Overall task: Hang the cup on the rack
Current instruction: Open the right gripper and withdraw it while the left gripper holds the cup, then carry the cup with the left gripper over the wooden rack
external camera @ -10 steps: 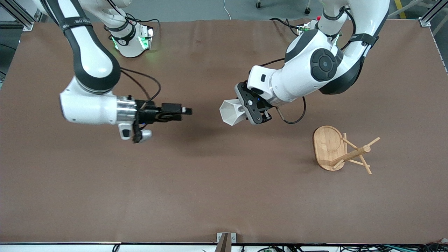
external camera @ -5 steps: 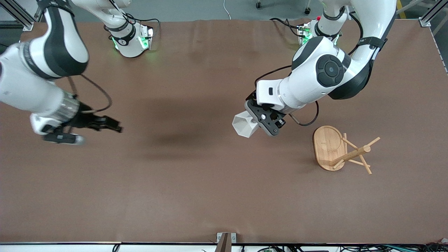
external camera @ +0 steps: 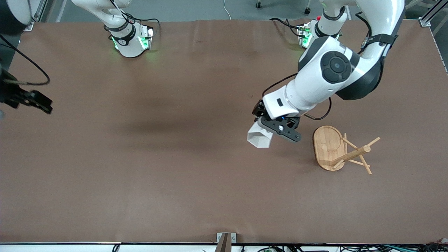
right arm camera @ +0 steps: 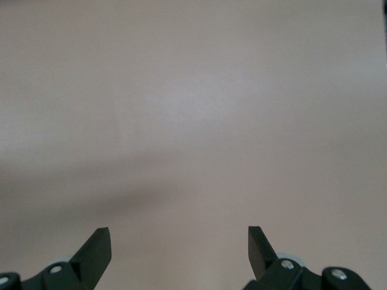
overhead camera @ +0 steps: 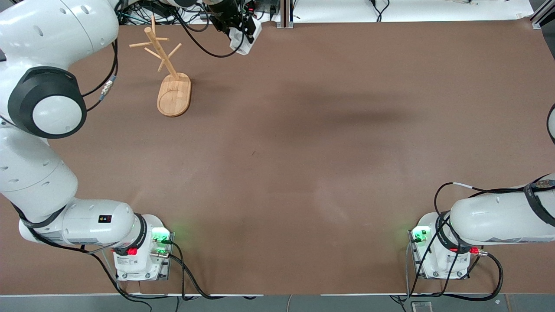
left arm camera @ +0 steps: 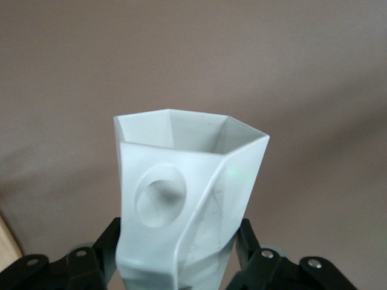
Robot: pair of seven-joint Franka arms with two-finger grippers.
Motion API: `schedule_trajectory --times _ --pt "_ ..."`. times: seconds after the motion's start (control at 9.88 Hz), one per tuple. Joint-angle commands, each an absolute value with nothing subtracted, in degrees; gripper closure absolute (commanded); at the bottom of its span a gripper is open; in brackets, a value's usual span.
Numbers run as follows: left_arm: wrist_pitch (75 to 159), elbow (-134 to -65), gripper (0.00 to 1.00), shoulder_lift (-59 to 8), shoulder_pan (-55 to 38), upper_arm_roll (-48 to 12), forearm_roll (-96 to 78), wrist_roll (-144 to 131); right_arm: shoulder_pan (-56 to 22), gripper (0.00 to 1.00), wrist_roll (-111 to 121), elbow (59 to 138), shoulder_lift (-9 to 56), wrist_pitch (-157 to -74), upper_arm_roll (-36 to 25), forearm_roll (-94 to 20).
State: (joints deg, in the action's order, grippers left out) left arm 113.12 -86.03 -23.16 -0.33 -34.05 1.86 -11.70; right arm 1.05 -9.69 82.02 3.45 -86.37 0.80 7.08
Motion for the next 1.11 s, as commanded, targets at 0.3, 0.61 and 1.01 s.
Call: schedule_trajectory --times 0.3,0.61,1.01 --pt "110.04 -89.19 1.0 -20.58 3.08 -32.36 10.28 -17.84 5.71 0.0 -9.15 83.0 -2.91 -84.12 -2.2 0.97" --pt "114.84 -98.14 0.99 -16.8 6.23 -31.47 5.15 -9.54 2.72 0.0 -9.05 81.39 -1.67 -82.18 -3.34 1.15" --pt "118.04 -104.15 0.99 -14.94 10.27 -31.11 -1.49 1.13 2.55 0.0 -6.61 81.39 -1.76 -81.83 -3.08 1.14"
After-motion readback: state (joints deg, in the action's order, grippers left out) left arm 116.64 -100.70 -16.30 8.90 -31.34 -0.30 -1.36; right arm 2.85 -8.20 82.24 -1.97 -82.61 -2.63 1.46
